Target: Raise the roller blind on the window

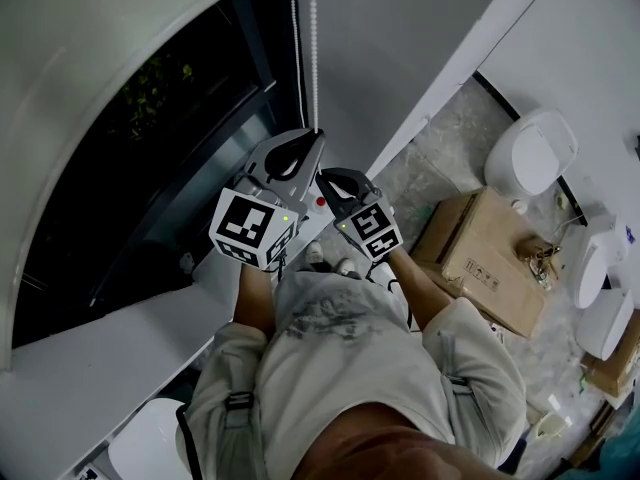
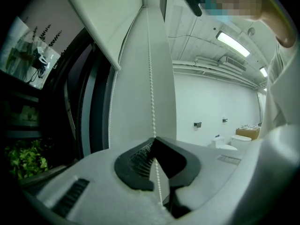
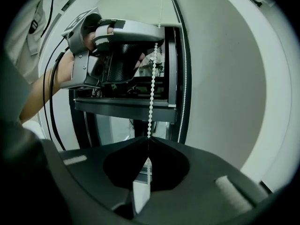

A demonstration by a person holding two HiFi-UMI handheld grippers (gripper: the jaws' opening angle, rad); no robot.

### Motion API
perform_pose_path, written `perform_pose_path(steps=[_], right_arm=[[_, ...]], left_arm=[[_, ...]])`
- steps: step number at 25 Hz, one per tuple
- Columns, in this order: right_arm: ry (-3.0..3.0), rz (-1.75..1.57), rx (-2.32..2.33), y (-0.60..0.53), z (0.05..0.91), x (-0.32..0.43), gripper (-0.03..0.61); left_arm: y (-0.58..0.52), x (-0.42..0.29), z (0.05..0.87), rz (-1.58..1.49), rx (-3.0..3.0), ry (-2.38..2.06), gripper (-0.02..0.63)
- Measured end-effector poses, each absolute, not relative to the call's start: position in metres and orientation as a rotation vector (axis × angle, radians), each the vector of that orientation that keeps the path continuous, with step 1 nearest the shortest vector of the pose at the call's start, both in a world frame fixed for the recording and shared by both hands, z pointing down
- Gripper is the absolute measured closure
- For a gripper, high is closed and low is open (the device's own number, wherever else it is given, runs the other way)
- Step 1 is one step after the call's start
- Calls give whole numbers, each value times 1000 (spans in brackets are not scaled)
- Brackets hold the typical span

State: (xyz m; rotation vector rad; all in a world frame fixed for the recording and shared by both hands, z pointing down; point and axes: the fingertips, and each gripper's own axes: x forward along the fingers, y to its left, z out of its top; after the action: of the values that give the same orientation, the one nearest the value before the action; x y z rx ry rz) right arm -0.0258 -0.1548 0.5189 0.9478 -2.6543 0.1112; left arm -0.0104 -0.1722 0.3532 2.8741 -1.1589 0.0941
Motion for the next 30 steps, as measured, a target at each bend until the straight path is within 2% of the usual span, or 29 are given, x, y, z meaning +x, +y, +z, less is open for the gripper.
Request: perform_pose_path(steps=[30], right_arm=[[-2554,196,902,-141,582,-21,565]], left_arm=[[-160,-14,423,213,2757,-1130,603]])
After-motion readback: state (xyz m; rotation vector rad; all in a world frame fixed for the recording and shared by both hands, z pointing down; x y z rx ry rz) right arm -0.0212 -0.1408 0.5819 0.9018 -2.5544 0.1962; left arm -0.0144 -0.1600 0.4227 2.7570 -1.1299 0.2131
